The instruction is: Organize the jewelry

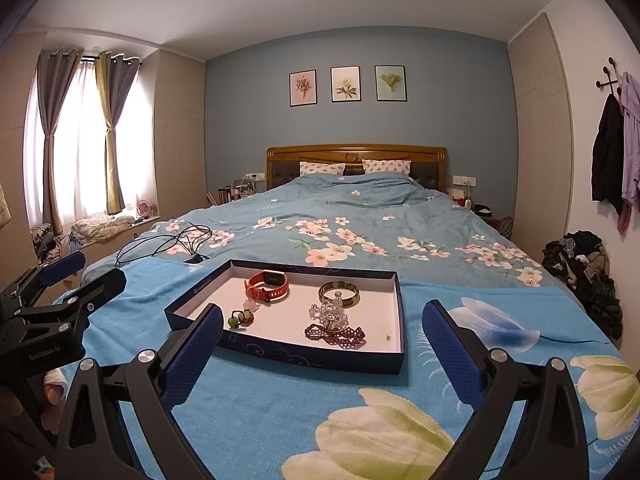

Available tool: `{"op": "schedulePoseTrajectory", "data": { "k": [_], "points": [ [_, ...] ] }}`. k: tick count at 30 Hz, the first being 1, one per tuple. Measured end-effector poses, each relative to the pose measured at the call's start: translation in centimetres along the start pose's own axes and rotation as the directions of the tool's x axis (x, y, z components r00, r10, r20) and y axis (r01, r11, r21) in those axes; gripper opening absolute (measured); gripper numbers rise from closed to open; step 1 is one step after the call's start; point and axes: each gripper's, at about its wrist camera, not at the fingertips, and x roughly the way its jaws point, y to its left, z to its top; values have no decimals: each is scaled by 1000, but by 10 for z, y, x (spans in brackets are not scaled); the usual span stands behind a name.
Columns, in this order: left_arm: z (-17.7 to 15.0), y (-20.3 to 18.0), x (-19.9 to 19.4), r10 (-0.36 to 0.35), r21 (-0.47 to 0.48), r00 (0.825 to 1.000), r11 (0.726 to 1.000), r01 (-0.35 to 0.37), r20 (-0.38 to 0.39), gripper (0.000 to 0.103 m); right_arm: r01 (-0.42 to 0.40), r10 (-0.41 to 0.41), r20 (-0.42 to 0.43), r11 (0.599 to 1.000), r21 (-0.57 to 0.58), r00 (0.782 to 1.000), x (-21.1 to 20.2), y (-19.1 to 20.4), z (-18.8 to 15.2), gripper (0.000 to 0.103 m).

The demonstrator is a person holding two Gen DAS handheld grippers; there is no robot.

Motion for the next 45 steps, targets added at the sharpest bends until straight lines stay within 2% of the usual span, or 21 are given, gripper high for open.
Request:
{"op": "schedulePoseTrajectory", "data": {
  "k": [45],
  "points": [
    [1, 0, -2, -1, -8, 1000, 1000, 1, 12, 98, -13, 13, 7, 1000, 10, 1000, -1, 1, 0, 96]
  ]
}}
